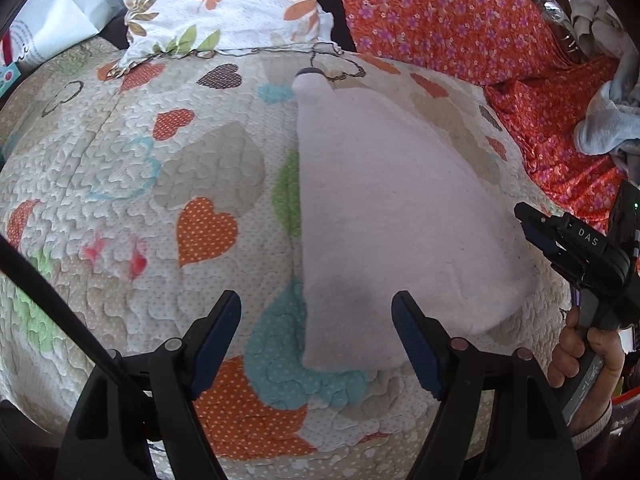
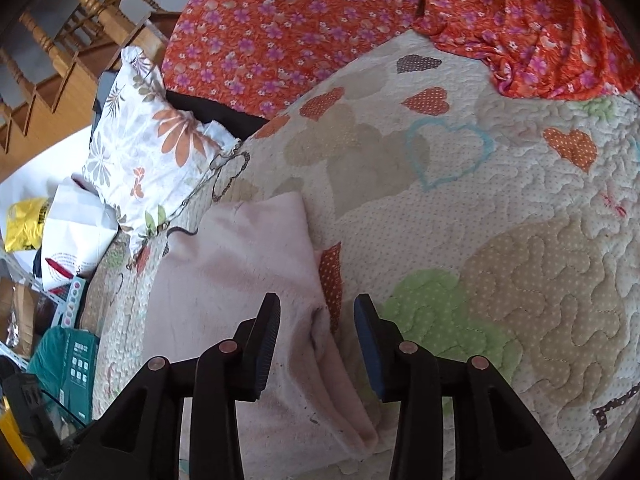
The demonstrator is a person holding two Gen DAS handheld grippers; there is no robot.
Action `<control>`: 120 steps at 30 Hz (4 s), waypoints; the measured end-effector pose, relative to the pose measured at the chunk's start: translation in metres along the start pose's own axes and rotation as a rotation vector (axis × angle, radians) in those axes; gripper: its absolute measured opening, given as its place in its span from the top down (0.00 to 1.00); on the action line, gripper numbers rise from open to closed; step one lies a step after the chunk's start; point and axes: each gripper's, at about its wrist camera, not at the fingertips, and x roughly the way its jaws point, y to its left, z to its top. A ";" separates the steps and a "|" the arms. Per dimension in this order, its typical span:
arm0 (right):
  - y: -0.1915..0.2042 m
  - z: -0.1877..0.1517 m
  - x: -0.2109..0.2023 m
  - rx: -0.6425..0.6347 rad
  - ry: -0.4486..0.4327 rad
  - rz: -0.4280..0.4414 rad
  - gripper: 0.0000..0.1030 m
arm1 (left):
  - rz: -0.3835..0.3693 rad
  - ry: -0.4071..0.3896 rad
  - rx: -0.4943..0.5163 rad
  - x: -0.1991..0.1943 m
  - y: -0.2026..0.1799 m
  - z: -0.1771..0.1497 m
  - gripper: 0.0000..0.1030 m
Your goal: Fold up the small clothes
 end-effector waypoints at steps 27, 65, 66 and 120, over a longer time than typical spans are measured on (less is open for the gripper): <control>0.004 -0.004 0.010 -0.023 0.027 -0.004 0.53 | -0.013 0.023 -0.097 0.011 0.023 -0.004 0.26; 0.014 -0.009 0.026 -0.069 0.059 -0.014 0.48 | -0.236 0.031 -0.213 0.042 0.042 0.035 0.20; 0.014 -0.009 0.026 -0.069 0.060 -0.014 0.48 | -0.247 0.049 -0.217 0.048 0.041 0.036 0.20; 0.017 -0.008 0.021 -0.038 0.052 0.028 0.42 | -0.112 0.102 0.015 0.027 0.002 0.002 0.62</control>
